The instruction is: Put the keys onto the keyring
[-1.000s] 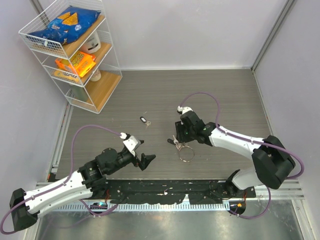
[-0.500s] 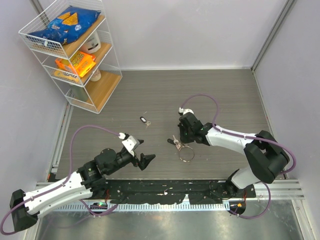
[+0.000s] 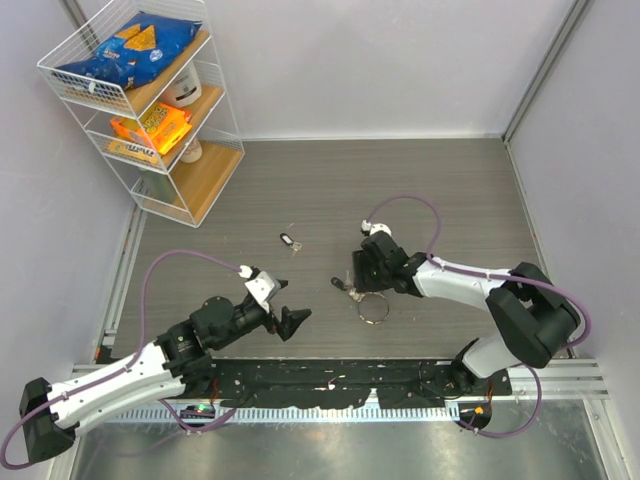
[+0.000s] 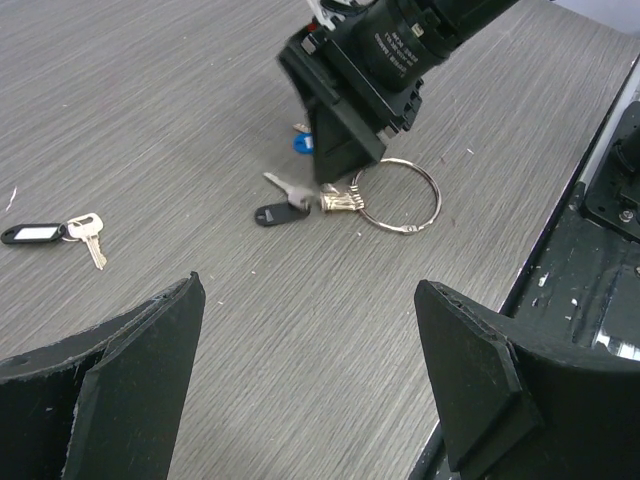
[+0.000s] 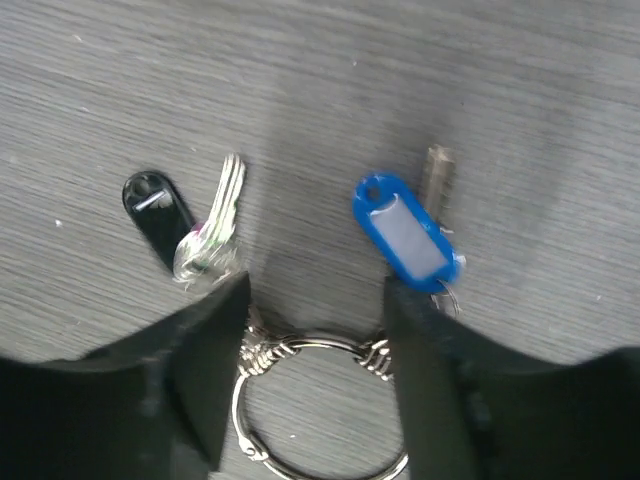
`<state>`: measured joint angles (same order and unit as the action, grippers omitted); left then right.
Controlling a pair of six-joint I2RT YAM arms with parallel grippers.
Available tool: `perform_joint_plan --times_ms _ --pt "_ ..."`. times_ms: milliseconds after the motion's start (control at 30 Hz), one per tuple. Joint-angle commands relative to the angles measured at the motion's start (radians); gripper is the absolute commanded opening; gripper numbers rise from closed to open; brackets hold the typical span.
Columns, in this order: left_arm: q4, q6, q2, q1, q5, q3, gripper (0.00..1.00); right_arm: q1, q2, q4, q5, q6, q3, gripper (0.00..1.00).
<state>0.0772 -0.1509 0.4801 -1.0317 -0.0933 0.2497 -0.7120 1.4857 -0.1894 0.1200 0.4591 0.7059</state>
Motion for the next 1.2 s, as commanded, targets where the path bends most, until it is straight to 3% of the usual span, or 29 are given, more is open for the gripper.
perform_joint_plan --times_ms 0,33,100,533,733,933,1100,1167 --pt "0.038 -0.009 0.005 0.004 0.004 0.008 0.92 -0.001 -0.028 0.044 -0.013 0.018 -0.048 0.77" --pt "0.038 -0.009 0.006 0.005 0.006 0.008 0.92 -0.001 -0.051 0.050 -0.017 0.021 -0.069 0.90" --pt "0.038 -0.009 0.006 0.005 0.007 0.007 0.92 0.000 -0.096 0.077 -0.028 0.026 -0.103 0.97" --pt "0.042 -0.009 0.025 0.004 0.017 0.011 0.92 -0.038 -0.301 -0.048 0.038 0.019 -0.048 0.95" --pt "0.041 -0.009 0.025 0.005 0.020 0.013 0.92 -0.070 -0.275 -0.099 0.017 -0.014 0.030 1.00" --pt "0.041 -0.012 0.012 0.004 0.020 0.010 0.92 -0.072 -0.190 -0.102 0.013 -0.060 0.081 0.79" --pt "0.042 -0.013 0.012 0.005 0.023 0.010 0.92 -0.072 -0.093 -0.096 0.004 -0.082 0.110 0.46" --pt "0.042 -0.012 0.011 0.005 0.023 0.010 0.92 -0.073 -0.073 -0.085 -0.011 -0.083 0.112 0.39"
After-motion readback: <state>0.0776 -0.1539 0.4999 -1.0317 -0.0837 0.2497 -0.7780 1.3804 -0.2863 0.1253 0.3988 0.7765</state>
